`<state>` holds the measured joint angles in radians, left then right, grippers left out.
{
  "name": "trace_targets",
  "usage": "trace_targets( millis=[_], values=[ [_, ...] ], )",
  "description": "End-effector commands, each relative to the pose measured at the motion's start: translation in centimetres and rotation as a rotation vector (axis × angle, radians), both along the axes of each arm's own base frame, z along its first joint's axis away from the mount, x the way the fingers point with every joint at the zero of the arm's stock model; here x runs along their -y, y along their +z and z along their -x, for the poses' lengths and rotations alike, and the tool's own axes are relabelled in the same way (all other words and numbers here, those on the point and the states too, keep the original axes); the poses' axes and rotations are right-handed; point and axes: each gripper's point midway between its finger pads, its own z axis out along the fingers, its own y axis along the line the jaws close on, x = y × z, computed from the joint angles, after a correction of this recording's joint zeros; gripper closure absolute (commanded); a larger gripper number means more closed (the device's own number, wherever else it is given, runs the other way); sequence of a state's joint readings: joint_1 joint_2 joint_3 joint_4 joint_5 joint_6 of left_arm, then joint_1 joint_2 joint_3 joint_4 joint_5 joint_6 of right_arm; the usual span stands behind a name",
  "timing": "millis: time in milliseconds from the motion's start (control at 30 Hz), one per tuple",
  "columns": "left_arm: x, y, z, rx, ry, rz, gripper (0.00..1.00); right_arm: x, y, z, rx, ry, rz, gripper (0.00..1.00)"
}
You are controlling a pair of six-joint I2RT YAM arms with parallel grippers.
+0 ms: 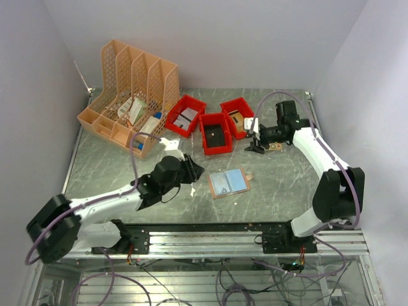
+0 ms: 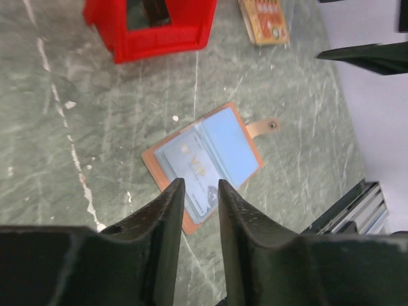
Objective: Put the credit cards into the card holder
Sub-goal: Move the storage box to the center of the board.
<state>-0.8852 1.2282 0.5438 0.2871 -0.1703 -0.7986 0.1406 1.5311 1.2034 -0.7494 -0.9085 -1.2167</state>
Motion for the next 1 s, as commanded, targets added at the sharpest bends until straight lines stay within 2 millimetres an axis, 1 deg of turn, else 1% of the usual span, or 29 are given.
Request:
trace_targets(
  millis=[0, 33, 100, 167, 267, 300, 400, 433, 533, 567, 733, 900, 967],
  values=[
    [-4.6, -0.4, 0.3, 0.047, 0.117, -0.096, 0.56, 3.1, -1.3, -7.7, 0.347, 0.046, 0.278, 0.48],
    [-5.0, -0.3, 0.6, 0.051, 0.123, -0.081, 0.54, 3.3, -1.9, -9.2, 0.342, 0.018, 0.295, 0.5],
    [-5.5, 0.0, 1.2, 0.058, 0.126, -0.042, 0.52, 3.5, -2.3, -12.1, 0.337, -0.031, 0.31, 0.65],
    [-6.0, -0.2, 1.7, 0.052, 0.126, -0.022, 0.51, 3.5, -3.3, -14.3, 0.298, -0.058, 0.319, 0.77],
    [-6.5, -0.2, 2.3, 0.05, 0.125, -0.001, 0.51, 3.3, -4.5, -16.8, 0.266, -0.073, 0.327, 0.94],
    [-6.6, -0.2, 2.4, 0.05, 0.127, 0.002, 0.51, 3.4, -5.3, -17.6, 0.255, -0.076, 0.337, 0.98],
    [-7.0, -0.2, 2.6, 0.053, 0.135, 0.01, 0.51, 3.5, -6.6, -19.1, 0.247, -0.073, 0.356, 0.99],
    [-7.1, -0.2, 2.6, 0.053, 0.137, 0.009, 0.51, 3.5, -6.6, -19.5, 0.247, -0.065, 0.366, 1.0],
    [-7.2, -0.3, 2.6, 0.054, 0.14, 0.007, 0.51, 3.7, -8.0, -19.7, 0.221, -0.027, 0.401, 0.99],
    [-7.1, -0.3, 2.6, 0.056, 0.137, 0.004, 0.51, 3.8, -8.8, -19.6, 0.204, -0.01, 0.412, 0.99],
    [-6.9, -0.4, 2.4, 0.05, 0.124, -0.031, 0.51, 4.2, -11.1, -19.9, 0.159, 0.032, 0.456, 1.0],
    [-6.8, -0.5, 2.7, 0.041, 0.118, -0.023, 0.51, 5.2, -12.8, -17.2, 0.069, 0.151, 0.524, 1.0],
    [-6.9, -0.6, 2.7, 0.045, 0.12, -0.013, 0.51, 5.6, -13.1, -16.0, 0.04, 0.176, 0.542, 1.0]
  ],
)
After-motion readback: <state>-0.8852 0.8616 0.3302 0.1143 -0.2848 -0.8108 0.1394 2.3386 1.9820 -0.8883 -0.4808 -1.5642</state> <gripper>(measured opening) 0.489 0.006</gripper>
